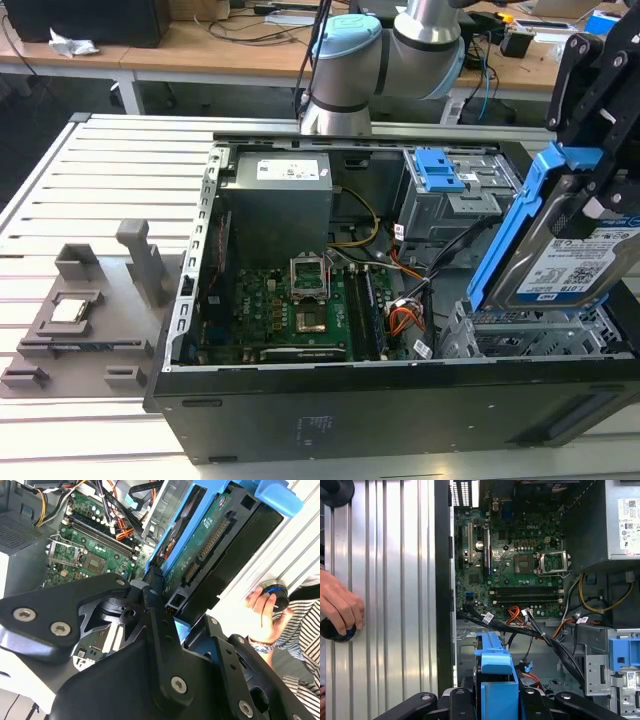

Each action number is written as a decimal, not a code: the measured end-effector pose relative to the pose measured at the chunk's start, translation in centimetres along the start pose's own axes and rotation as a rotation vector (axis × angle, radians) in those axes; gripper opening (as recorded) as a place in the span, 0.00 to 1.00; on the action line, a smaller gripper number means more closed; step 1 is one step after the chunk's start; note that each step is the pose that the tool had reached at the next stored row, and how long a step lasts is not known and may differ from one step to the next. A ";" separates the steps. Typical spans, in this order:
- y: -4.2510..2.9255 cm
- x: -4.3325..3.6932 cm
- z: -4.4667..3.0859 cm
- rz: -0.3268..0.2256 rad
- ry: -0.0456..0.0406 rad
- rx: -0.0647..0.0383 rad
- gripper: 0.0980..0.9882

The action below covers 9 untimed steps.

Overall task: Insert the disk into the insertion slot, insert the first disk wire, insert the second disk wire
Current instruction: 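Insert the disk into the insertion slot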

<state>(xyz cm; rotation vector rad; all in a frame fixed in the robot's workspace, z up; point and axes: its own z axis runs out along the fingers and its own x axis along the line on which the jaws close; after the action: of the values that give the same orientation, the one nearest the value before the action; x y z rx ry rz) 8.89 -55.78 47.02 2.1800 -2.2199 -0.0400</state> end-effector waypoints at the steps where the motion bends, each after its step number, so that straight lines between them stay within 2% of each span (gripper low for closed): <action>1: 0.00 0.00 0.07 0.000 0.0000 0.000 0.30; 9: -0.02 -0.04 0.92 0.000 -0.0002 0.000 0.30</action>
<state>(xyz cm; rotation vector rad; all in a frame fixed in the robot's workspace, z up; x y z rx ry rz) 8.88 -55.75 46.10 2.1802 -2.2201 -0.0403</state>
